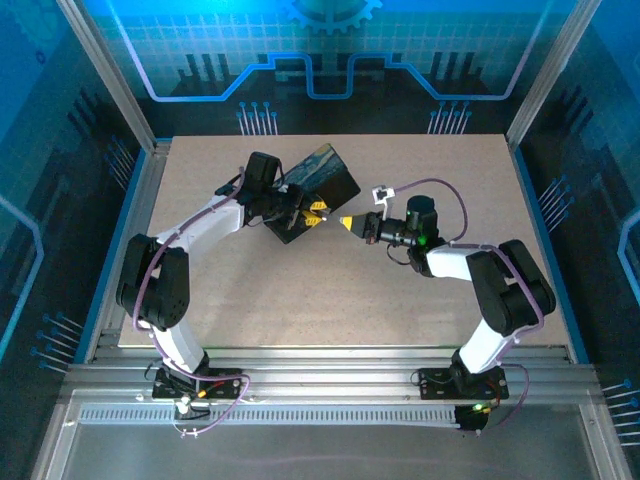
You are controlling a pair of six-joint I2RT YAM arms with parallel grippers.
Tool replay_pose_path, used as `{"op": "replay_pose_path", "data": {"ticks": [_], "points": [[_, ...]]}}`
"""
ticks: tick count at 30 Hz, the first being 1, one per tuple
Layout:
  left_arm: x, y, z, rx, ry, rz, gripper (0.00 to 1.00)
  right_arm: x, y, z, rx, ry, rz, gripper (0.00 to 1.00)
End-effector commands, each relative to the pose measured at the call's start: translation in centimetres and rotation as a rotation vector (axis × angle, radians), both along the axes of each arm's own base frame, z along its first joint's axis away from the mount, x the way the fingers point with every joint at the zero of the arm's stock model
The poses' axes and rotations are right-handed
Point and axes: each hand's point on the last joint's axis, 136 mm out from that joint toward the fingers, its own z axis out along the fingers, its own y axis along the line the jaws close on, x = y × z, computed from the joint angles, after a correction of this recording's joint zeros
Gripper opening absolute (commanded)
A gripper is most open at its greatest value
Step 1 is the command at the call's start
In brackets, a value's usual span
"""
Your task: Unlock the padlock with the key
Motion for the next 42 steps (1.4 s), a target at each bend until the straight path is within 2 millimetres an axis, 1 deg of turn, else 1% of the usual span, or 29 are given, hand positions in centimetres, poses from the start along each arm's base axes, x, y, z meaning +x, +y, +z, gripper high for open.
{"op": "replay_pose_path", "data": {"ticks": [1,7,14,20,38,42], "points": [[-0.2,-0.1,2.4,-0.064,-0.017,-0.012,0.11,0.3,0.7,1.7,0.04,-0.058,0.03,0.0],[-0.1,-0.1,2.5,-0.063,-0.022,-0.009,0.1,-0.1,0.8,2.1,0.055,-0.073,0.048,0.0],[0.1,0.2,2.6,-0.062,-0.027,-0.003,0.1,-0.3,0.6,1.9,0.052,-0.069,0.048,0.0],[0.1,0.1,2.9,-0.066,-0.033,-0.003,0.1,-0.1,0.9,2.5,0.071,-0.079,0.055,0.0],[0.0,0.1,3.4,-0.072,-0.046,-0.006,0.09,0.5,1.6,2.4,0.076,-0.075,0.062,0.0],[0.0,0.0,3.4,-0.075,-0.047,-0.006,0.09,0.3,2.0,2.4,0.078,-0.076,0.077,0.0]]}}
